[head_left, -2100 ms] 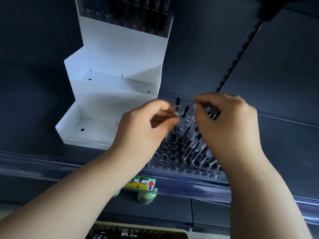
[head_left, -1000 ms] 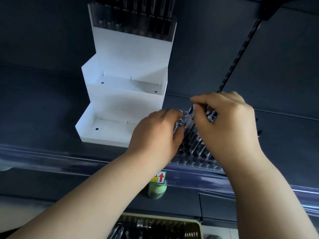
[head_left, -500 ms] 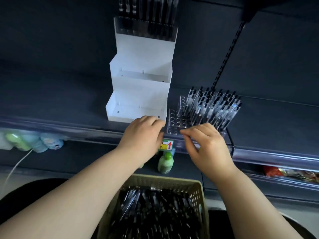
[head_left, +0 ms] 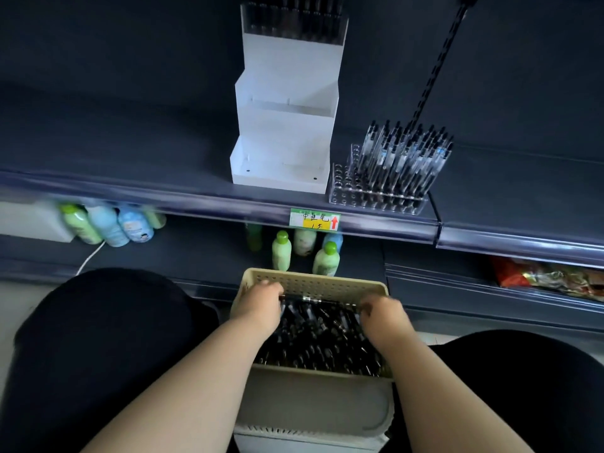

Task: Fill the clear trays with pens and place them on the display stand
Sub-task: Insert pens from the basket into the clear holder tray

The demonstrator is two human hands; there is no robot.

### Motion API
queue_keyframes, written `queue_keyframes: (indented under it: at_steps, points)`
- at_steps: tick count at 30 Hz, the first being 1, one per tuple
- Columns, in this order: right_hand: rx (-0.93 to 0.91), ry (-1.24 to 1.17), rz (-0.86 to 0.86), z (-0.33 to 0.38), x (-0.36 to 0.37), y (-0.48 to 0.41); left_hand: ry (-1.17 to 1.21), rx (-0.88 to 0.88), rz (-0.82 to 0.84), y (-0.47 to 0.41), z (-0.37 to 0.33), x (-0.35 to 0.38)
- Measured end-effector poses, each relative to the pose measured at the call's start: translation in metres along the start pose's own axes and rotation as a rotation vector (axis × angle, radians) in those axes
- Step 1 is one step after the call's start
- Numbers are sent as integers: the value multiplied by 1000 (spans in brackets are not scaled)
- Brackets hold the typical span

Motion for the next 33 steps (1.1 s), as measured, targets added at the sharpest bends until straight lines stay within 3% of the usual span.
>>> queue_keyframes:
  at_steps: [6, 9, 14, 24, 33]
  points:
    - [105, 118, 163, -13, 32, 3, -181, -63, 223, 2, 6, 34]
    - [113, 100, 187, -14, 37, -2, -236, -62, 228, -3, 7, 39]
    - [55, -128, 244, -1, 53, -10, -247, -93, 239, -9, 7, 47]
    - [154, -10, 311, 16, 83, -31, -282, -185, 343, -18, -1, 54]
    - [263, 9, 383, 22, 88, -38, -164, -294, 361, -19, 4, 54]
Point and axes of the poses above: each hand's wrist, its own y-axis away from the middle knuckle, its own x-axis out of the palm, z = x × y, the point moved 3 cm from there along -y, towards the middle knuckle, and after that the axes turned 15 degrees about -y, right-handed, at the moved point
